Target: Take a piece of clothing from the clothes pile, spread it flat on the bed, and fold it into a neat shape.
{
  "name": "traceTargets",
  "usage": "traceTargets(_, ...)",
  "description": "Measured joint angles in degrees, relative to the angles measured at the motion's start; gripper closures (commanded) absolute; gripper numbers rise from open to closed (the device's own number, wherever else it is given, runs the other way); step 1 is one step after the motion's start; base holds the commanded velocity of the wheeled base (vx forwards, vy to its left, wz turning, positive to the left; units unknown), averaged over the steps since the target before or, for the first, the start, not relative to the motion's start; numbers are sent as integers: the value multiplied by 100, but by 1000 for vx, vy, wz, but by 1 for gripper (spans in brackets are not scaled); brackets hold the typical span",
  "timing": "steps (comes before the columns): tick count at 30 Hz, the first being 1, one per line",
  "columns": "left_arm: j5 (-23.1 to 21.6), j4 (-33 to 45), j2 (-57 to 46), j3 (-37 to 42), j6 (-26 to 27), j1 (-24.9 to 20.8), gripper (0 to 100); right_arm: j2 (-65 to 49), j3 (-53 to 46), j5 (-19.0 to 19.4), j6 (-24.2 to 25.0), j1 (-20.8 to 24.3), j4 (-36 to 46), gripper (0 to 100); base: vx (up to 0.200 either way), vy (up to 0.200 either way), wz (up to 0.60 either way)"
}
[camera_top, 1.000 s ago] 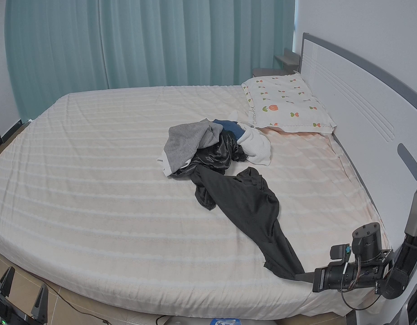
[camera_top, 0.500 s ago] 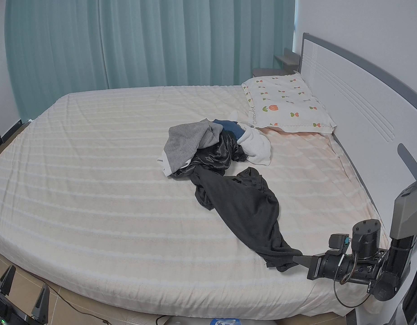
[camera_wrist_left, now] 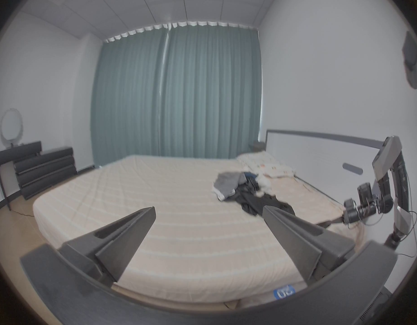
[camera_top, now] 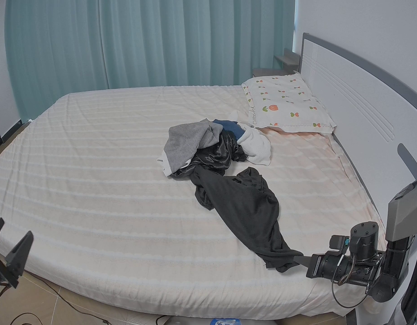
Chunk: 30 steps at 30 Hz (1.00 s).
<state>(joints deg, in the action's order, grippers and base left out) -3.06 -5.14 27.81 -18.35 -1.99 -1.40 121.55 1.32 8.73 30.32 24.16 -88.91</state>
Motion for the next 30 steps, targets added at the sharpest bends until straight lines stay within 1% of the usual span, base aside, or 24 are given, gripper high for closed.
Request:
traceTargets(4, -73, -334, 1191, 24, -69, -358, 0, -171, 227, -167, 277, -110, -5, 100, 0, 0, 0)
traceTargets(5, -77, -400, 1359, 27, -83, -416, 0, -195, 273, -191, 304, -129, -5, 100, 0, 0, 0)
traceTargets(8, -60, -840, 2208, 40, -154, -708, 0, -330, 527, -316, 413, -204, -5, 100, 0, 0, 0)
traceTargets(13, 110, -1801, 3666, 24, -305, -1246, 0, -608, 1014, -472, 534, -289, 28, 100, 0, 0, 0)
traceTargets(19, 445, -2798, 5388, -249, -613, -1948, 0, -1135, 1607, -586, 617, -324, 356, 100, 0, 0, 0)
traceTargets(23, 689, -3330, 6483, -561, -805, -2453, 0, -1727, 2111, -644, 666, -236, 940, 100, 0, 0, 0)
traceTargets(24, 749, -3427, 6745, -656, -848, -2586, 0, -1924, 2266, -657, 674, -182, 1221, 100, 0, 0, 0)
traceTargets(25, 817, -3561, 7053, -780, -901, -2751, 0, -2183, 2465, -677, 683, -90, 1668, 100, 0, 0, 0)
traceTargets(28, 948, -3813, 7600, -1067, -1000, -3079, 0, -2701, 2925, -712, 699, 157, 2549, 100, 0, 0, 0)
traceTargets(30, 1034, -3972, 7945, -1282, -1065, -3302, 0, -3035, 3277, -747, 709, 397, 2987, 100, 0, 0, 0)
